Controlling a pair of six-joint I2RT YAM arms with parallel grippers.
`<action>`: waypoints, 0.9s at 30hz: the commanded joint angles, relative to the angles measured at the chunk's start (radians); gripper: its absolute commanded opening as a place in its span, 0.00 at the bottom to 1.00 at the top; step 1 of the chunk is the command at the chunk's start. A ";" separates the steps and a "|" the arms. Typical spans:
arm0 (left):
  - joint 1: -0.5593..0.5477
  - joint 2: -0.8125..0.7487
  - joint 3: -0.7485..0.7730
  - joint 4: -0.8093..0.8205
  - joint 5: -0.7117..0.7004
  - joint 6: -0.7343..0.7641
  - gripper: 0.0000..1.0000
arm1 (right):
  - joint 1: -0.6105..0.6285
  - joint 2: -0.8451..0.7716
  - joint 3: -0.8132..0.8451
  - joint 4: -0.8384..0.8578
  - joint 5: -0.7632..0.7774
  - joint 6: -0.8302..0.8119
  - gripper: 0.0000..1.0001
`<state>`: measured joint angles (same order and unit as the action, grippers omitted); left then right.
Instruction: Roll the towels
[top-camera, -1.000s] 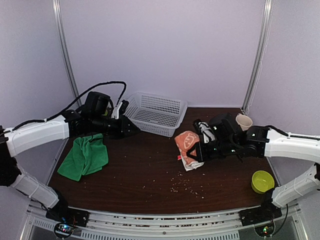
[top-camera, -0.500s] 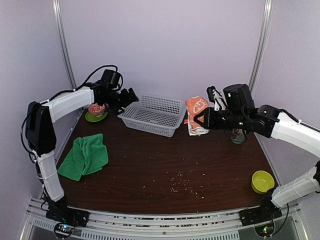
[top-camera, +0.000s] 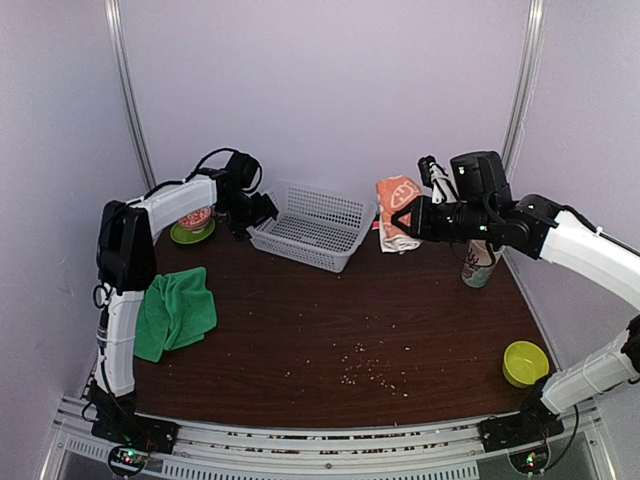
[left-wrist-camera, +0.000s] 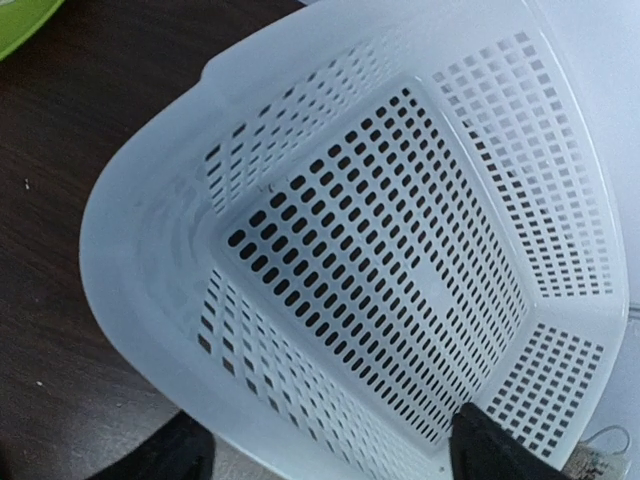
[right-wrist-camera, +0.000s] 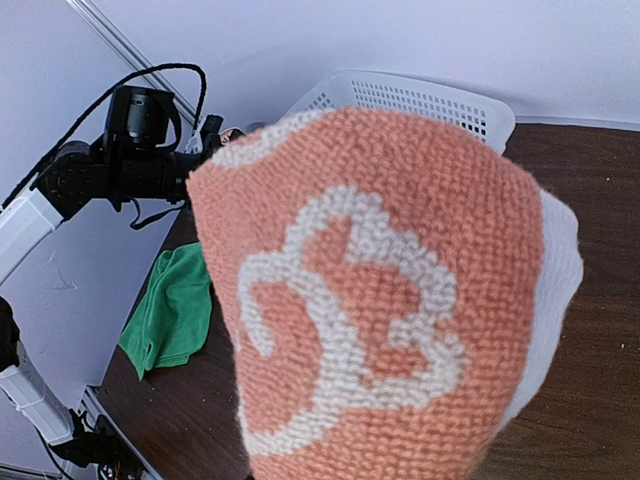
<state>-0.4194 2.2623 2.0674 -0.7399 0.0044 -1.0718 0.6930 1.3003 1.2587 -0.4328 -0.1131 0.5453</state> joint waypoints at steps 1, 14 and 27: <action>0.014 0.065 0.052 -0.021 0.027 -0.042 0.75 | -0.011 0.019 0.045 0.030 -0.033 -0.007 0.00; -0.012 0.016 -0.033 0.024 0.041 -0.101 0.03 | -0.018 0.019 0.063 0.032 -0.045 -0.006 0.00; -0.152 -0.188 -0.228 0.005 0.235 0.271 0.00 | -0.015 -0.024 0.053 -0.128 -0.105 -0.191 0.00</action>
<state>-0.5072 2.1418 1.8690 -0.7158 0.1097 -1.0771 0.6823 1.3010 1.2919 -0.4580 -0.2005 0.4839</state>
